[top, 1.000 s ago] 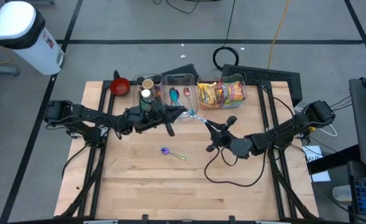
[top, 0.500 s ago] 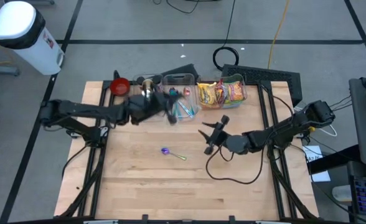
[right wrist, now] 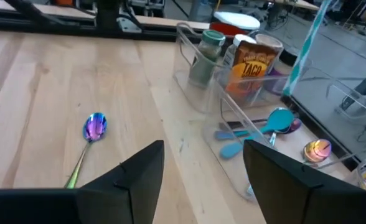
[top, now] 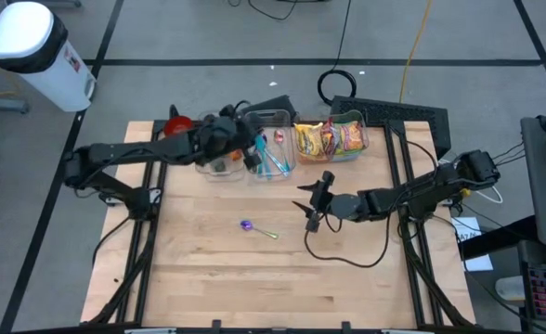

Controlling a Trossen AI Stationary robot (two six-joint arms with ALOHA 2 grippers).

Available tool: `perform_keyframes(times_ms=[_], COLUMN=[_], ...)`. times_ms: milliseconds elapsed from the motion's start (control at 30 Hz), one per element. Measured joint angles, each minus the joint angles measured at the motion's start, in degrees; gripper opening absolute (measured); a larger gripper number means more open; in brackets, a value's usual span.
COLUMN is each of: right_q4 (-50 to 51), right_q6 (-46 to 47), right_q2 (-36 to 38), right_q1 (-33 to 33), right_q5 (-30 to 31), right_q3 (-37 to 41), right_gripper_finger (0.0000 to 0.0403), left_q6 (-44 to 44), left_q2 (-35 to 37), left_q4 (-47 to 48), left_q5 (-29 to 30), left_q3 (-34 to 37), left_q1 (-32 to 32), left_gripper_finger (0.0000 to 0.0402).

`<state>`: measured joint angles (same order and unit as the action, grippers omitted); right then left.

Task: Pick & Place Food Item
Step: Put the white and blue spoon into the middle transparent bin

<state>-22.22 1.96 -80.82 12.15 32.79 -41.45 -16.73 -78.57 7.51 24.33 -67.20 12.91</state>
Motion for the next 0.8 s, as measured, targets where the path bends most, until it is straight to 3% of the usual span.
perform_keyframes(times_ms=[100,267,533,800], right_q4=[0.9,0.9,1.1,1.5], right_q6=[0.2,0.1,0.0,0.0], right_q2=[0.0,0.0,0.0,0.0], right_q1=[-0.2,-0.2,-0.3,-0.6], right_q5=[-0.1,0.0,0.1,0.1], right_q3=[0.0,0.0,0.0,0.0], right_gripper_finger=[0.0213,0.0207,0.0205,0.0203], left_q6=[1.7,2.2,2.4,4.0], left_q2=[-2.8,-8.8,-16.6,-18.6], left_q4=[3.2,1.5,-0.7,-2.0], left_q5=[-0.7,-11.0,-18.8,-20.7], left_q3=[0.1,0.1,0.1,0.0], left_q1=[2.8,5.8,8.4,10.8], left_gripper_finger=[0.0006,0.0013,0.0012,0.0010])
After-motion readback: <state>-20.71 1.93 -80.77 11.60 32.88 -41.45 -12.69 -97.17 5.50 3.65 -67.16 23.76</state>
